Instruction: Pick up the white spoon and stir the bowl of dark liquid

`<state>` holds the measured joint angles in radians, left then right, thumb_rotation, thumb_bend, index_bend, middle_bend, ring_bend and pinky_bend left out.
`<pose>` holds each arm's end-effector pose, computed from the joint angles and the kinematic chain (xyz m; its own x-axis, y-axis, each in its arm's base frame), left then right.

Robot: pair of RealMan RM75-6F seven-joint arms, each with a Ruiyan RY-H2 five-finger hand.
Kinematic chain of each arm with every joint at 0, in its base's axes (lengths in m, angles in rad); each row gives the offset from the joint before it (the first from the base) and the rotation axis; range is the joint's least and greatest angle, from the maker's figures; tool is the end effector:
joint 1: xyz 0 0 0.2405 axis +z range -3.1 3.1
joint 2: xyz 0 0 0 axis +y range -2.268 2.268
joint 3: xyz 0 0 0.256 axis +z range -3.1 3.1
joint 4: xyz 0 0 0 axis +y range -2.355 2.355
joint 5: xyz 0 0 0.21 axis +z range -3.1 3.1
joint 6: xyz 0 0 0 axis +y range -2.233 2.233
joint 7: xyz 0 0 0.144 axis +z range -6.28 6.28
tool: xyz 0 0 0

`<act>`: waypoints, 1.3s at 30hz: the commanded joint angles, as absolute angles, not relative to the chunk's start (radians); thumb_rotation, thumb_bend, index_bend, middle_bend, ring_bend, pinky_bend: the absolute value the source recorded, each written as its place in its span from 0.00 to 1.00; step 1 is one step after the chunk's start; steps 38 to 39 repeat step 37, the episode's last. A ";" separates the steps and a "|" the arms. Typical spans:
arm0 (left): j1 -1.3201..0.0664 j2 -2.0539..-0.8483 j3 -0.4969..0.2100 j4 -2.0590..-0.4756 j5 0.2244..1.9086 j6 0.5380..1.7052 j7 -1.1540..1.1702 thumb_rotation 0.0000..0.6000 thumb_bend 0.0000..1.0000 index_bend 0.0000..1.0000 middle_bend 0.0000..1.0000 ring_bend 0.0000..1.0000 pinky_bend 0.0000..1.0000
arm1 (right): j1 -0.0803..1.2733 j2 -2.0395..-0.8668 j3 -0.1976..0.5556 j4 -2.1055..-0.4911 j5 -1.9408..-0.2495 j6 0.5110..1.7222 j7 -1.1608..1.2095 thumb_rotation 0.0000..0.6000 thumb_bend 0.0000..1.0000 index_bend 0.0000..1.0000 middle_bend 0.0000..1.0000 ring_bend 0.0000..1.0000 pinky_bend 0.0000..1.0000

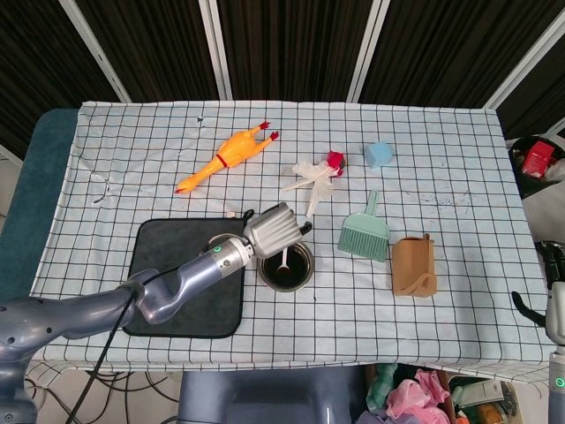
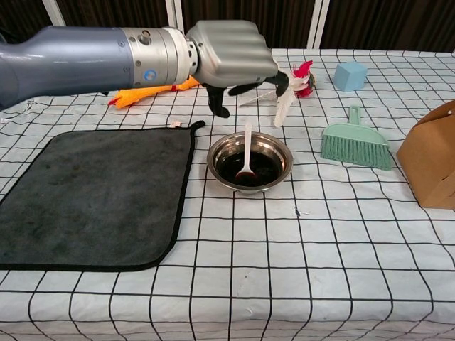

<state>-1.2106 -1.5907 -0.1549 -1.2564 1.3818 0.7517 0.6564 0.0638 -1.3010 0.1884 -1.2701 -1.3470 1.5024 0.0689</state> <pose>0.0029 0.3917 -0.0424 0.7993 -0.3663 0.4763 0.0768 -0.7239 -0.6856 -0.3724 -0.1993 0.1696 0.4568 0.1618 0.8747 -0.8823 0.2078 0.4224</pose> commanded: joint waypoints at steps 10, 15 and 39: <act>-0.810 -1.091 -0.137 -2.096 0.956 1.227 0.900 1.00 0.13 0.11 0.16 0.13 0.23 | 0.071 -1.227 0.136 -1.332 -1.396 1.450 0.047 1.00 0.15 0.13 0.08 0.12 0.26; -0.611 -0.942 -0.012 -2.170 1.122 1.340 0.712 1.00 0.12 0.10 0.13 0.08 0.19 | 0.073 -1.204 0.116 -1.357 -1.444 1.463 0.061 1.00 0.15 0.13 0.07 0.11 0.26; -0.234 -0.962 0.131 -1.664 1.559 1.622 0.029 1.00 0.13 0.09 0.11 0.06 0.13 | 0.070 -1.203 0.100 -1.399 -1.515 1.536 0.034 1.00 0.14 0.13 0.07 0.11 0.26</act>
